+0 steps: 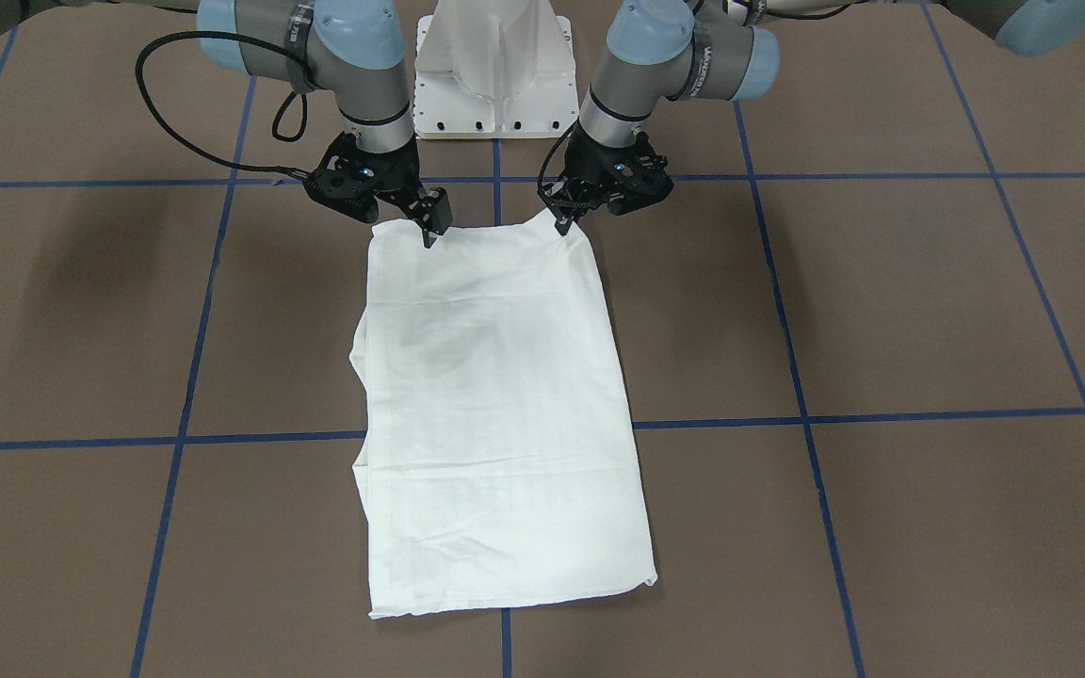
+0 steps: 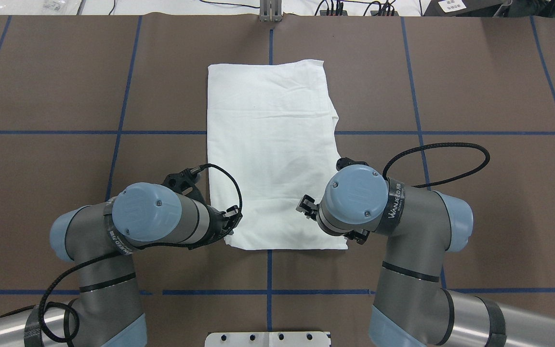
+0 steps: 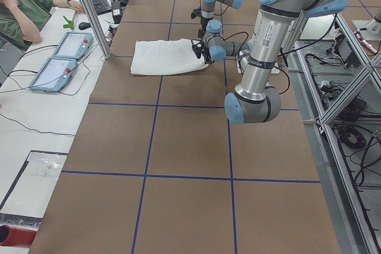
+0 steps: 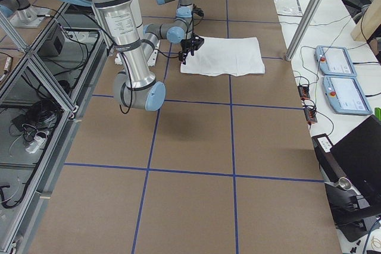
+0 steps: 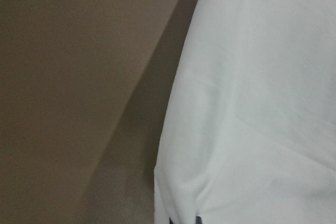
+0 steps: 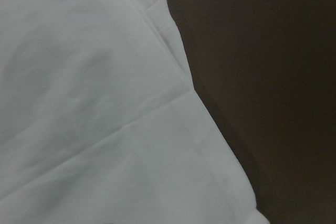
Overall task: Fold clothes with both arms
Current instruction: 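Pinch both near corners of the shirt with the left and right grippers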
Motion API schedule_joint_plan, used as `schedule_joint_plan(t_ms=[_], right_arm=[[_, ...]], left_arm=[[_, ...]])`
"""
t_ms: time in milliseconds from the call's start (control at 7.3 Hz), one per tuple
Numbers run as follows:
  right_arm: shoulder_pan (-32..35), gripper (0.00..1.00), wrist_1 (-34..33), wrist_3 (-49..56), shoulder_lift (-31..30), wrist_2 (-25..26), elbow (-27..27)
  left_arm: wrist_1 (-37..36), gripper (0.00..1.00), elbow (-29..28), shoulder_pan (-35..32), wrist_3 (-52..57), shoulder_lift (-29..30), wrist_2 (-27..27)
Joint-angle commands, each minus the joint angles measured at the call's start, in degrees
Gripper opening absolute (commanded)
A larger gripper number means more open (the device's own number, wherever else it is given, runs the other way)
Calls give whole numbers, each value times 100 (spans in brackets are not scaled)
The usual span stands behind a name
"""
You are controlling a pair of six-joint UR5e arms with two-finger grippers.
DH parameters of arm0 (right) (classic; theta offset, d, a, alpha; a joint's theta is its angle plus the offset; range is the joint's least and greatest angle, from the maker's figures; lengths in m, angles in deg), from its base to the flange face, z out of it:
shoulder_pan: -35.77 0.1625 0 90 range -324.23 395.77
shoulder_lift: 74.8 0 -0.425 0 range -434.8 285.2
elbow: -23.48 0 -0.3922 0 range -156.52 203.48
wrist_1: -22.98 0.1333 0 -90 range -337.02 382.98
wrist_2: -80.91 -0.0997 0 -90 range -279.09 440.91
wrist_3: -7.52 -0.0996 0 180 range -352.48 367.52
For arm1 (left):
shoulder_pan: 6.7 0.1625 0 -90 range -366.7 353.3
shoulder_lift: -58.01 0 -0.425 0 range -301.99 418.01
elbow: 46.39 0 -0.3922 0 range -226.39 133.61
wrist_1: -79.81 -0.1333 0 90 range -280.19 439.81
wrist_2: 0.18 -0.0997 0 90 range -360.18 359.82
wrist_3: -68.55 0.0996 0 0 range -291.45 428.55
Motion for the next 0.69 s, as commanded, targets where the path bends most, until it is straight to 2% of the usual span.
schedule_joint_plan(t_ms=[0,548], right_arm=[[-135,100,-11,-68,-73,20,-109],[-346,100,-2,-68,-162,178,-136]], left_arm=[[49,0,2,-4,9,1,-5],[49,0,10,-22,9,1,-5]])
